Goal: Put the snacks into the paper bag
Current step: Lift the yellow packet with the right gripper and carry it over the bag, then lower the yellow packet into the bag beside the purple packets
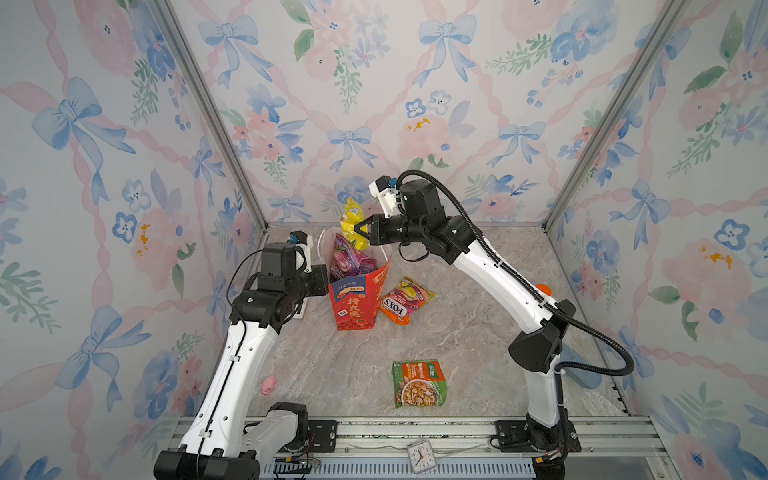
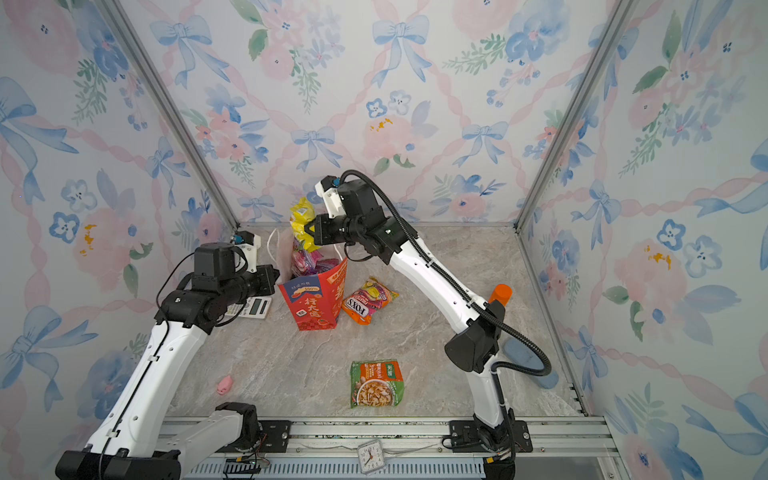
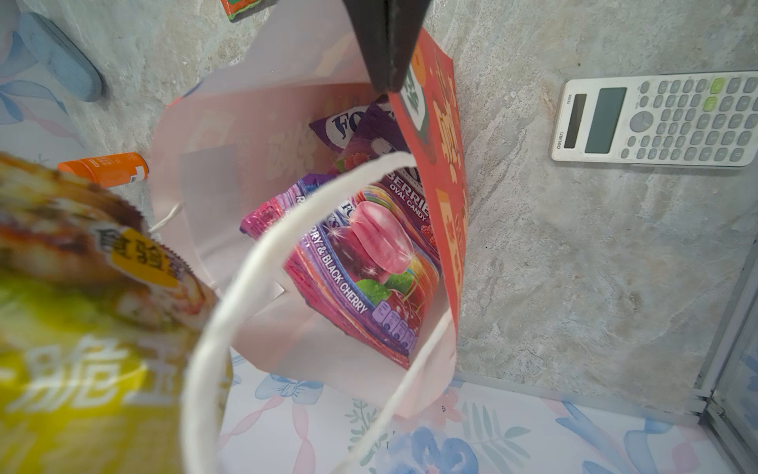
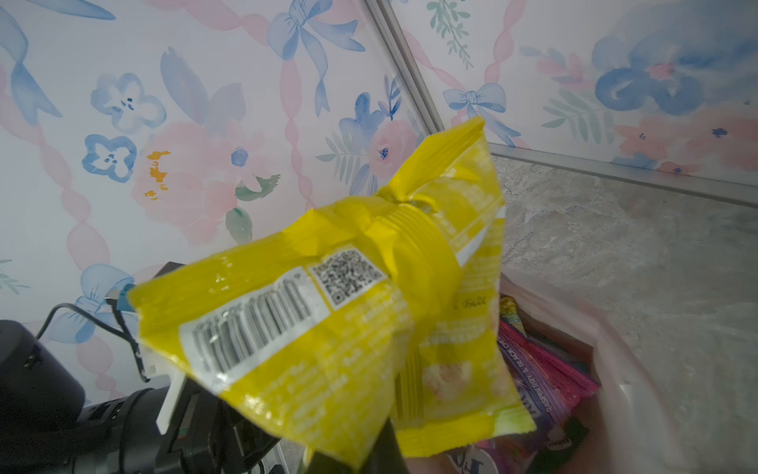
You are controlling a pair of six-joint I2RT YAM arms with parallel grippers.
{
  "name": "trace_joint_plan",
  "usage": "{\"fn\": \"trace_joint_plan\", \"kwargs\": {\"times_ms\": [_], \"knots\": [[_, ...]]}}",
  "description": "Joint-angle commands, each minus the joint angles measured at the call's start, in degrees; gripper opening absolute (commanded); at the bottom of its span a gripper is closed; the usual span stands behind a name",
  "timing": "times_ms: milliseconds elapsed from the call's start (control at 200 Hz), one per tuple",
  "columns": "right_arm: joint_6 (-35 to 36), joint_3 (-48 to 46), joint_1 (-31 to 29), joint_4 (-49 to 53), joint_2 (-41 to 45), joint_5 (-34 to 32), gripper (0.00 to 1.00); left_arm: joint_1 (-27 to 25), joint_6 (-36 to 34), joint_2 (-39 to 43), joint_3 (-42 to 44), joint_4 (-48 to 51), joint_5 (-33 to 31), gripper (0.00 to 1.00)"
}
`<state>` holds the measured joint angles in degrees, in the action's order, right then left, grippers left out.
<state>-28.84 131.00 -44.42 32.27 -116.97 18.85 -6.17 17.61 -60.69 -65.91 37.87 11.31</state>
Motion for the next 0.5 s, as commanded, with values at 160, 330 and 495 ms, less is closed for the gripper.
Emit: {"fn": "trace_joint_plan", "kwargs": {"times_ms": [160, 330, 495], "knots": [[-2.9, -6.8, 2.1, -2.8, 3.7, 0.3, 0.04, 0.4, -1.4, 1.1, -0.4, 0.3, -0.1, 0.05], [-3.6, -9.1, 2.2, -3.8, 4.5, -0.1, 0.30, 0.4, -1.3, 1.2, -0.4, 0.3, -0.1, 0.05], [-2.6, -9.9, 2.0, -4.8, 7.1, -1.6, 0.62, 0.4, -1.3, 1.4, -0.4, 0.3, -0.2, 0.05]]}}
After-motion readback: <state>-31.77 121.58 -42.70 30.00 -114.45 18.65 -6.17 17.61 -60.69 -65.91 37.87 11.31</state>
